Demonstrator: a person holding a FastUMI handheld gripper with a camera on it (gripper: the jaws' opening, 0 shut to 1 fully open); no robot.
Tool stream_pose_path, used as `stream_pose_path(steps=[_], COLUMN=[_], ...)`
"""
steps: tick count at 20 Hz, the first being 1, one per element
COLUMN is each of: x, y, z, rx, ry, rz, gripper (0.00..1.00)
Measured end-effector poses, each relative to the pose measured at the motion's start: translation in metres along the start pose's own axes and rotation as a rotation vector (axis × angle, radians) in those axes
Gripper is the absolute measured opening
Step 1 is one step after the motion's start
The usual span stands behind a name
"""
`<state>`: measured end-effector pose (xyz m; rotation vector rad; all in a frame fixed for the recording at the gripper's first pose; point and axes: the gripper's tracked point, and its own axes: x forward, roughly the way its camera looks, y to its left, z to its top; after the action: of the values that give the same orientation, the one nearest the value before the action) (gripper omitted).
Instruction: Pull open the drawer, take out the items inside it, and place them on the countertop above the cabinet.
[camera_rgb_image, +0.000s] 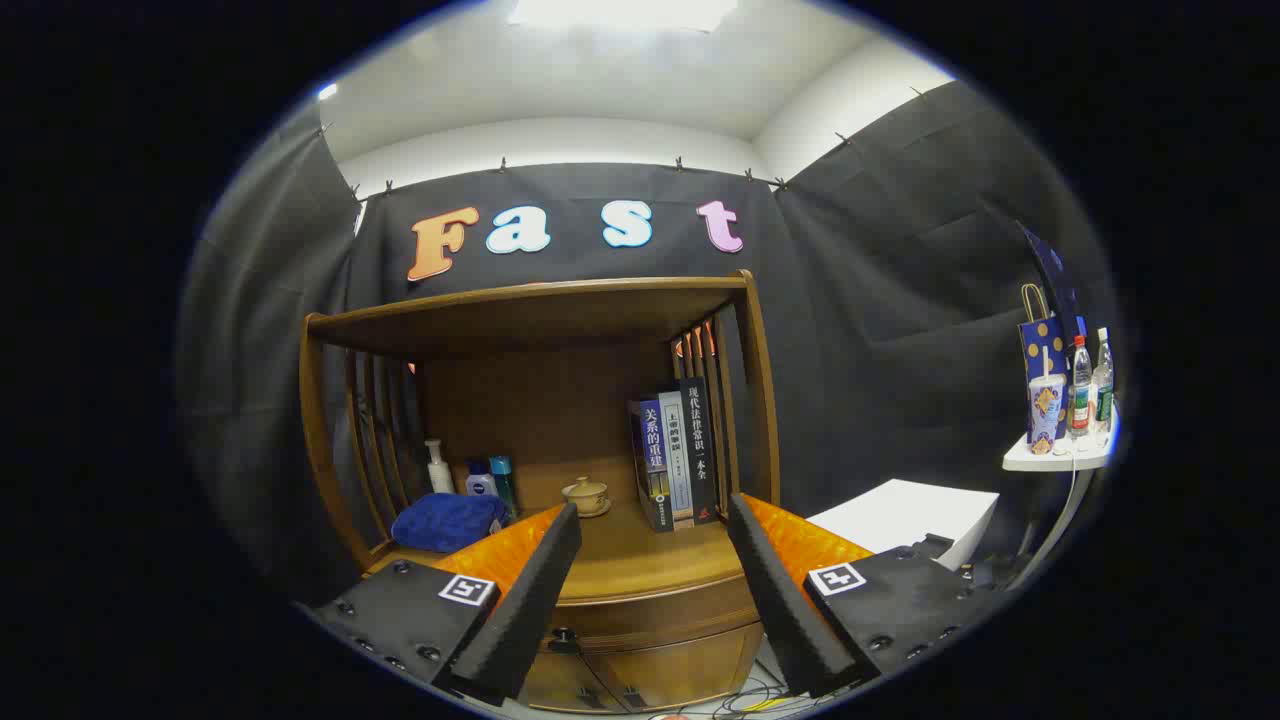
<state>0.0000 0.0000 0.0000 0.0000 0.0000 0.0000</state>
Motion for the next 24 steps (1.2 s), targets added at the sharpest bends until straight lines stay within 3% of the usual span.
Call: stream_pose_path(steps=[19,24], x=[0.005,0.020], y=[0.011,0.027], z=[-0.011,-0.041], rx=[-0.015,0.021], ry=[0.000,0.019], rz=[0.030,0.079], gripper=[0.98,0.98])
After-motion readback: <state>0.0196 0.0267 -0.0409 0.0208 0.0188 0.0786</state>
